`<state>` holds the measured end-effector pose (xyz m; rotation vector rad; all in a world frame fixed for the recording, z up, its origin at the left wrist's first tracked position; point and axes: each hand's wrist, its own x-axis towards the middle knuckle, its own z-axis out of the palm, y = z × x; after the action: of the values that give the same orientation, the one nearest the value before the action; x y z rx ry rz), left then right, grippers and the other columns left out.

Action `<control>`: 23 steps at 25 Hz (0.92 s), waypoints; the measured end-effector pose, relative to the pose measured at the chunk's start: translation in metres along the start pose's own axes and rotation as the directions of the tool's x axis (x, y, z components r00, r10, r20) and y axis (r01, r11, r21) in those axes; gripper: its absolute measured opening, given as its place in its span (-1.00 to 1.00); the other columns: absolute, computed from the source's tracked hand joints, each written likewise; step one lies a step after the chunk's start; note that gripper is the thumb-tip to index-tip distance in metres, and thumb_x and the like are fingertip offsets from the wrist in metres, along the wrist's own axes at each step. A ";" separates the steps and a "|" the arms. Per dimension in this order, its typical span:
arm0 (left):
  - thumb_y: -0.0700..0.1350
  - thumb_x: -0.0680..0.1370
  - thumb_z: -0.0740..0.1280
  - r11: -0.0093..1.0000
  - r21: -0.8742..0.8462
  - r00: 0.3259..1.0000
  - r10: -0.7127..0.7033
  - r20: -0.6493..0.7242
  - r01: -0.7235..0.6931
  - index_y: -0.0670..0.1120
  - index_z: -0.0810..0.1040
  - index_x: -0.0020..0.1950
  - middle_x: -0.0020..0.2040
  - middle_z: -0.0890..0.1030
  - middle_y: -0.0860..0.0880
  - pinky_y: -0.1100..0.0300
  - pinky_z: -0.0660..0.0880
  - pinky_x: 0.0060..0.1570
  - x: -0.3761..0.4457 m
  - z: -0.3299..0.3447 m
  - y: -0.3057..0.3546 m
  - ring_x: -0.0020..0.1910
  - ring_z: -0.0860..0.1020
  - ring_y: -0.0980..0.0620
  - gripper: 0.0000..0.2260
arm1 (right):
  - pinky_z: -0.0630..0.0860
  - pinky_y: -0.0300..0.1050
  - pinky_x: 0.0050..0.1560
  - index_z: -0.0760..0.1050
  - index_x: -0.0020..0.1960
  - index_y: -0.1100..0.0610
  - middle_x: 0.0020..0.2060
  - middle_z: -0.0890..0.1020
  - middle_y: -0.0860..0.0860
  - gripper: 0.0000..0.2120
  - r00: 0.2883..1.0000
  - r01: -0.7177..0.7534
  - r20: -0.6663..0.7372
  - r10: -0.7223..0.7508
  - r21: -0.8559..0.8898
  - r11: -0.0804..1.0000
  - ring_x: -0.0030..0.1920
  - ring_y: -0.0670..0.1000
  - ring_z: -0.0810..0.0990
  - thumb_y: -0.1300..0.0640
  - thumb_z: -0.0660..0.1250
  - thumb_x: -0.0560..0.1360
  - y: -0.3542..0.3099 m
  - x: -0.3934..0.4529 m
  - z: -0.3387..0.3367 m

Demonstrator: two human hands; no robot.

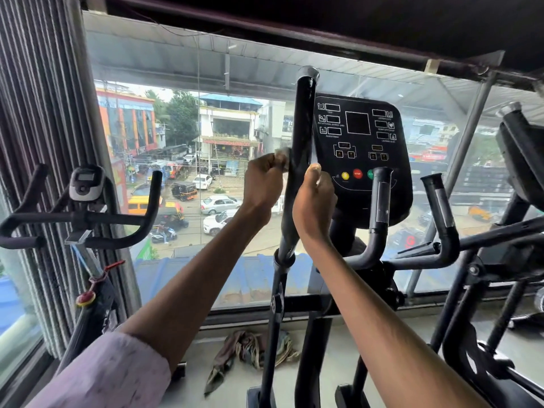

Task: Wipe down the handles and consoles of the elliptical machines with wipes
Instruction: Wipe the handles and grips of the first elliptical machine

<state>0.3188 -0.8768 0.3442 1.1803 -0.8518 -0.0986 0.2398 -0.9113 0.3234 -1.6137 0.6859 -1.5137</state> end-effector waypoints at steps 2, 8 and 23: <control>-0.06 0.60 0.26 0.999 0.046 1.000 0.003 -0.002 -0.002 -0.10 0.44 -0.38 -0.40 0.45 0.00 0.14 0.31 -0.23 -0.017 -0.004 -0.014 -0.32 0.35 0.08 -0.66 | 0.36 -0.11 -0.27 0.48 0.05 0.22 -0.29 0.58 0.00 -0.59 0.999 -0.036 0.013 0.036 0.024 0.999 -0.26 -0.03 0.53 -0.11 0.08 0.68 0.002 0.002 0.000; -0.02 0.55 0.14 0.954 0.290 0.995 0.056 0.079 -0.077 -0.28 0.52 -0.09 -0.21 0.55 -0.29 0.11 0.32 -0.22 -0.046 -0.021 -0.050 -0.26 0.34 0.08 -0.67 | 0.50 -0.01 0.01 0.49 0.19 0.15 0.07 0.57 0.08 -0.46 0.993 -0.071 0.093 0.069 0.028 0.997 -0.03 0.02 0.56 -0.28 0.23 0.48 0.018 0.015 -0.018; 0.05 0.62 0.28 0.973 0.038 0.973 0.228 -0.016 -0.228 0.01 0.60 0.01 0.10 0.44 -0.14 0.20 0.46 0.03 -0.029 -0.009 0.014 0.01 0.50 0.05 -0.84 | 0.66 0.20 0.04 0.60 0.10 0.03 -0.07 0.67 0.06 -0.82 0.756 0.327 0.538 -0.372 0.180 0.928 -0.01 0.07 0.65 0.19 0.44 0.52 -0.034 0.057 -0.056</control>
<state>0.2990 -0.8498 0.3394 1.1070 -0.9684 0.1170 0.1878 -0.9508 0.3806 -2.0798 -0.0149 -1.1745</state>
